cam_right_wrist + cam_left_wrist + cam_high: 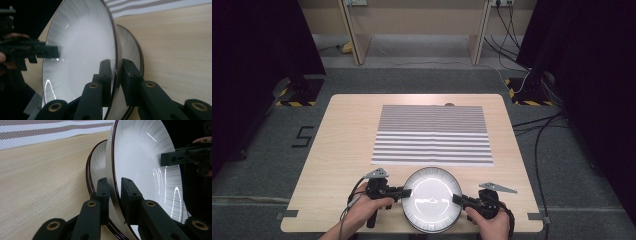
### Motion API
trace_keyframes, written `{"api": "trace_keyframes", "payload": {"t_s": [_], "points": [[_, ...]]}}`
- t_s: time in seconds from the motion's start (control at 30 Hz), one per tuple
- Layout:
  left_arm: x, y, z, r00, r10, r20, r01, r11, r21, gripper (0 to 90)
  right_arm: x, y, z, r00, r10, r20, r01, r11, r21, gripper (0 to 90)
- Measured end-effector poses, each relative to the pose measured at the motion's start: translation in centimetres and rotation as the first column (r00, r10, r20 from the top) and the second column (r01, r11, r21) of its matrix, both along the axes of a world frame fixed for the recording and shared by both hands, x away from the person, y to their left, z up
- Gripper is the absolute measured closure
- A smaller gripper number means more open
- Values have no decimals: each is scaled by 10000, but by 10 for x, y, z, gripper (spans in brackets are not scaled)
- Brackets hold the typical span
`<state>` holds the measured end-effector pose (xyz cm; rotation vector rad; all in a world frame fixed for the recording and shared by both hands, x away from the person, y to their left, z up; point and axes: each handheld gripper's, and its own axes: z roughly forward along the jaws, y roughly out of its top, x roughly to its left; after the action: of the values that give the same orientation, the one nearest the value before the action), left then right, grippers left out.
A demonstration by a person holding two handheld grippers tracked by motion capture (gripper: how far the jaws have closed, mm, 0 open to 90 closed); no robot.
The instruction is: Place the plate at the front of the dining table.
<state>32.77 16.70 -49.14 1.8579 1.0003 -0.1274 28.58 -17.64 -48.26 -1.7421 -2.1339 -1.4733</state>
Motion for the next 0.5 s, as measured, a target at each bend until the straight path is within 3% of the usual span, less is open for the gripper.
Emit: {"api": "trace_keyframes", "payload": {"t_s": [0.07, 0.3, 0.4, 0.5], "points": [[0, -1, 0, 10000, -2, -24, 2, 10000, -14, 767, -1, -2, 1, 9999, -141, -7, 141, 9998, 143, 819], [-1, 0, 3, 10000, 54, -82, -55, 10000, -72, 762, 1, 3, 3, 9989, -467, -79, 465, 9988, -154, 845], [0, 1, 6, 9997, 209, 138, -207, 9996, -187, 784, 3, 5, 8, 9973, -669, 297, 677, 9973, -270, 853], [1, 1, 9, 9985, 428, 344, -427, 9991, -39, 791, 3, 7, 10, 9964, -775, 349, 785, 9965, -281, 852]]}}
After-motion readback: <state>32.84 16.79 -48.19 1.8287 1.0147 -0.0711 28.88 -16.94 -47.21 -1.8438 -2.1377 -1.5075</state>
